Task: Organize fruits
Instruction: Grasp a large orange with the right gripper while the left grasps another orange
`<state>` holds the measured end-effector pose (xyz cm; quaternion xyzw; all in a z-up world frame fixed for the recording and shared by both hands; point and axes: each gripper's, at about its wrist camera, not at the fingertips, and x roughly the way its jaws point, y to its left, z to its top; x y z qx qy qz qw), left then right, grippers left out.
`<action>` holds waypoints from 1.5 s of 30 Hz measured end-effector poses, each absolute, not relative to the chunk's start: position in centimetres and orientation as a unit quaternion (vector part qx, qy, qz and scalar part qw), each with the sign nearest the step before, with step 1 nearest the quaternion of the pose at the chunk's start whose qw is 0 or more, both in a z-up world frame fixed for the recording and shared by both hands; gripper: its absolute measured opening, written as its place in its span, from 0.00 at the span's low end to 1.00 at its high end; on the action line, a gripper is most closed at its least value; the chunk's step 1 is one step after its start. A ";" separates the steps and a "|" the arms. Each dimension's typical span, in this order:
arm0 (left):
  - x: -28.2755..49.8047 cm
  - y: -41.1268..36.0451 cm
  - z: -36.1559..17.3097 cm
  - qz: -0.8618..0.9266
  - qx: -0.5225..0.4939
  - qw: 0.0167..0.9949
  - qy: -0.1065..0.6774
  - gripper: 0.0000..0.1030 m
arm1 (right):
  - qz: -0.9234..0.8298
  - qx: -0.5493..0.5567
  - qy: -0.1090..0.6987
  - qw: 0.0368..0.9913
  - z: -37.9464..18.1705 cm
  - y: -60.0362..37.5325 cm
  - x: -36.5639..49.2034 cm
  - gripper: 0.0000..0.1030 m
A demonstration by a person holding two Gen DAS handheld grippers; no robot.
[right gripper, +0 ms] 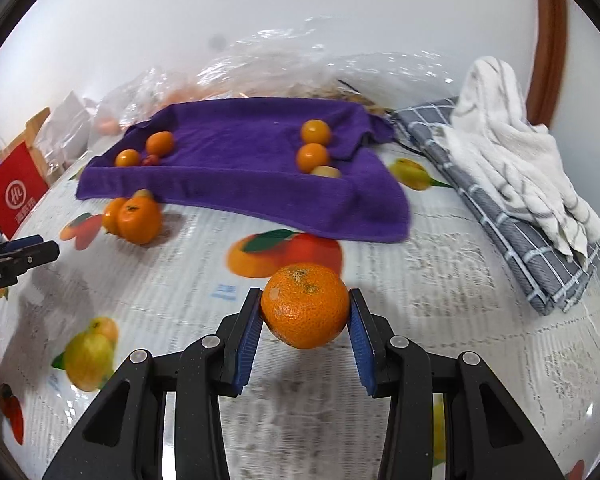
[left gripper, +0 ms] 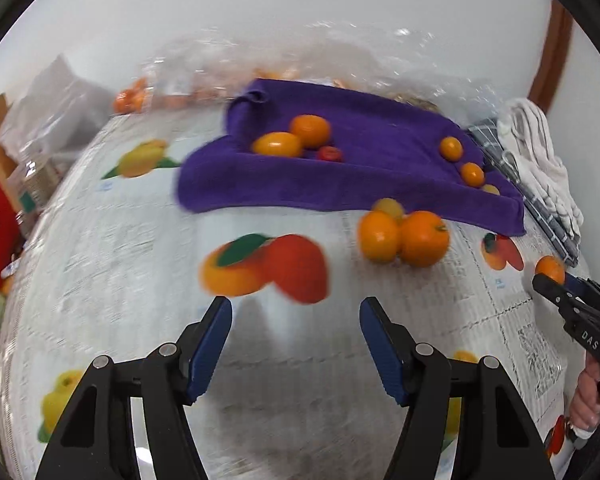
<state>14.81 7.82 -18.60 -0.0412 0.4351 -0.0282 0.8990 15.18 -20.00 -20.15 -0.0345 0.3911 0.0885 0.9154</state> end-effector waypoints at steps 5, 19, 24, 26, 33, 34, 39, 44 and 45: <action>17.0 5.0 -19.4 -0.039 -0.028 0.892 0.450 0.53 | 0.093 -0.024 0.391 0.915 -20.7 -20.2 15.5 0.40; 20.0 3.0 -19.7 -0.022 -0.040 0.902 0.429 0.47 | 0.119 0.007 0.413 0.903 -21.5 -20.5 16.3 0.40; 19.6 3.2 -19.6 -0.050 -0.058 0.902 0.424 0.29 | 0.122 0.014 0.414 0.902 -21.6 -20.7 16.3 0.40; 19.1 3.6 -19.5 -0.044 -0.055 0.903 0.423 0.29 | 0.121 0.012 0.414 0.902 -21.5 -20.6 16.3 0.40; 18.4 4.8 -19.8 -0.049 -0.072 0.904 0.419 0.30 | 0.121 0.010 0.415 0.902 -21.6 -20.6 16.3 0.40; 18.5 4.8 -19.9 -0.049 -0.071 0.904 0.418 0.30 | 0.122 0.011 0.415 0.902 -21.6 -20.6 16.3 0.40; 18.3 5.4 -19.9 -0.073 -0.094 0.905 0.408 0.29 | 0.126 0.018 0.414 0.901 -21.6 -20.8 16.3 0.40; 17.0 5.8 -18.9 -0.087 -0.110 0.919 0.368 0.29 | 0.125 0.015 0.414 0.902 -21.6 -20.8 16.3 0.40; 16.9 5.7 -18.8 -0.088 -0.110 0.921 0.363 0.29 | 0.125 0.016 0.413 0.902 -21.6 -20.8 16.3 0.40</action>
